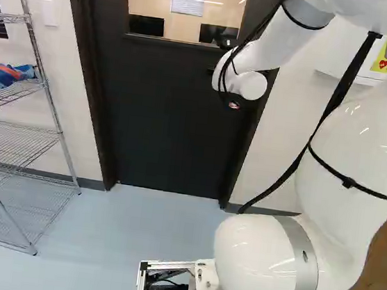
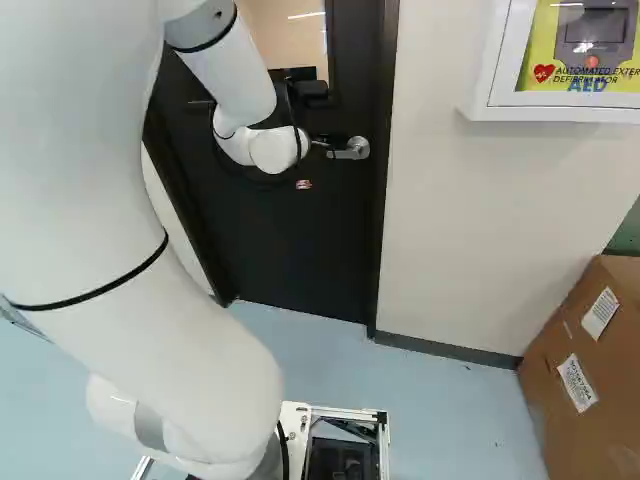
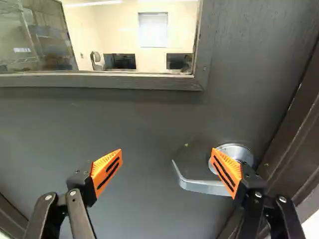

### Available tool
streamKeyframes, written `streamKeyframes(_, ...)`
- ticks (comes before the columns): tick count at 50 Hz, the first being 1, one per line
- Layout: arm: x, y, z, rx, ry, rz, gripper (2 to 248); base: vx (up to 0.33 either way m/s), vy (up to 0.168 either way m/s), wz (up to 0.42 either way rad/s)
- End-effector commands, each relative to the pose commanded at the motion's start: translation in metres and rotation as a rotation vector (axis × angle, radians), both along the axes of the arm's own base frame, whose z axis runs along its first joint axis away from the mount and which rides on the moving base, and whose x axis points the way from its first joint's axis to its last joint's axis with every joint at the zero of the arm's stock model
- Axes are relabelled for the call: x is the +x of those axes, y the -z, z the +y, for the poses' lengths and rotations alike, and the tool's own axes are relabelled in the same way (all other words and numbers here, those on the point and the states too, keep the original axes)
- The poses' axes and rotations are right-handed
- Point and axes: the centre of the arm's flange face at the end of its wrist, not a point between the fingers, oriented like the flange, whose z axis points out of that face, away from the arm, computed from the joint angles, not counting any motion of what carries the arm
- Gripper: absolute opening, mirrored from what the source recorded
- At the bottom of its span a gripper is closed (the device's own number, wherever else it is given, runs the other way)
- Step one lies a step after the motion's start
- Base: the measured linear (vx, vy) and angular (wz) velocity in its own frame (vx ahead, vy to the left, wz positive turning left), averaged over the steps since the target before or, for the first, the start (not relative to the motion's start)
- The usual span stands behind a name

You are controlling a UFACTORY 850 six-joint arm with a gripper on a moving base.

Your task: Open the door and move inside

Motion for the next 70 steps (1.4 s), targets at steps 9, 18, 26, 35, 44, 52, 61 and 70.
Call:
streamKeyframes(9,0.001,0.000,0.000,0.000,-0.001,0.001,247,0.000,0.000,0.000)
streamKeyframes(18,0.004,0.002,0.005,0.000,-0.010,0.005,247,0.000,0.000,0.000)
streamKeyframes(26,0.007,0.009,0.009,0.001,-0.019,0.019,247,0.000,0.000,0.000)
streamKeyframes(35,0.009,0.018,0.010,0.002,-0.022,0.038,247,0.000,0.000,0.000)
streamKeyframes(44,0.010,0.028,0.011,0.003,-0.022,0.057,247,0.000,0.000,0.000)
streamKeyframes(52,0.010,0.037,0.011,0.004,-0.022,0.075,247,0.000,0.000,0.000)
streamKeyframes(61,0.011,0.047,0.011,0.005,-0.022,0.094,247,0.000,0.000,0.000)
streamKeyframes(70,0.012,0.056,0.011,0.006,-0.022,0.113,247,0.000,0.000,0.000)
